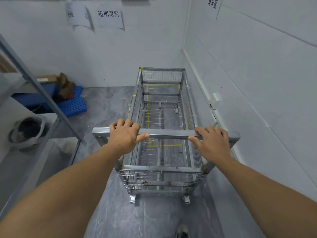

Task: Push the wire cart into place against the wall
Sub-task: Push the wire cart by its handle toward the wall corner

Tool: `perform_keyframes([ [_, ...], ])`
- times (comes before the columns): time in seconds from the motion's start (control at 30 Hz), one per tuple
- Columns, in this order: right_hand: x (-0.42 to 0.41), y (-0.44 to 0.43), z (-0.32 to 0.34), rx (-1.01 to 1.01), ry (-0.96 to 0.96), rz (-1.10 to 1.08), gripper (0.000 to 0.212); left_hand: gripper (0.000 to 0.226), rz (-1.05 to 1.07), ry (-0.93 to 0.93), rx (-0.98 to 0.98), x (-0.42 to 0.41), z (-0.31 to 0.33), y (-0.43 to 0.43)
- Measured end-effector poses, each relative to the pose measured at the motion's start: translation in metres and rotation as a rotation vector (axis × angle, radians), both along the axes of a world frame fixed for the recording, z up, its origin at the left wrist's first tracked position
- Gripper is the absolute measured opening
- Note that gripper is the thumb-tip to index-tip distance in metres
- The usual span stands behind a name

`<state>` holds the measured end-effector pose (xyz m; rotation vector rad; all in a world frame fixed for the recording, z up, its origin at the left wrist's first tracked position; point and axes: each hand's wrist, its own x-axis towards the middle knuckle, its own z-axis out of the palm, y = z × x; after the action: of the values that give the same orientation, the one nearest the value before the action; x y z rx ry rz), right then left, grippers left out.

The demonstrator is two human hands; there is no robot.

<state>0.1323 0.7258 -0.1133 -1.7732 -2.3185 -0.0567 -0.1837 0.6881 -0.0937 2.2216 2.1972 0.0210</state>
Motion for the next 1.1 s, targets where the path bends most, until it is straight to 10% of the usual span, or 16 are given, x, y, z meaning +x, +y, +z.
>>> perform_keyframes([
  [1.1,0.028,0.225,-0.008,0.077,-0.006,0.065,0.051,0.079,0.057,0.012,0.049,0.021,-0.014,0.214],
])
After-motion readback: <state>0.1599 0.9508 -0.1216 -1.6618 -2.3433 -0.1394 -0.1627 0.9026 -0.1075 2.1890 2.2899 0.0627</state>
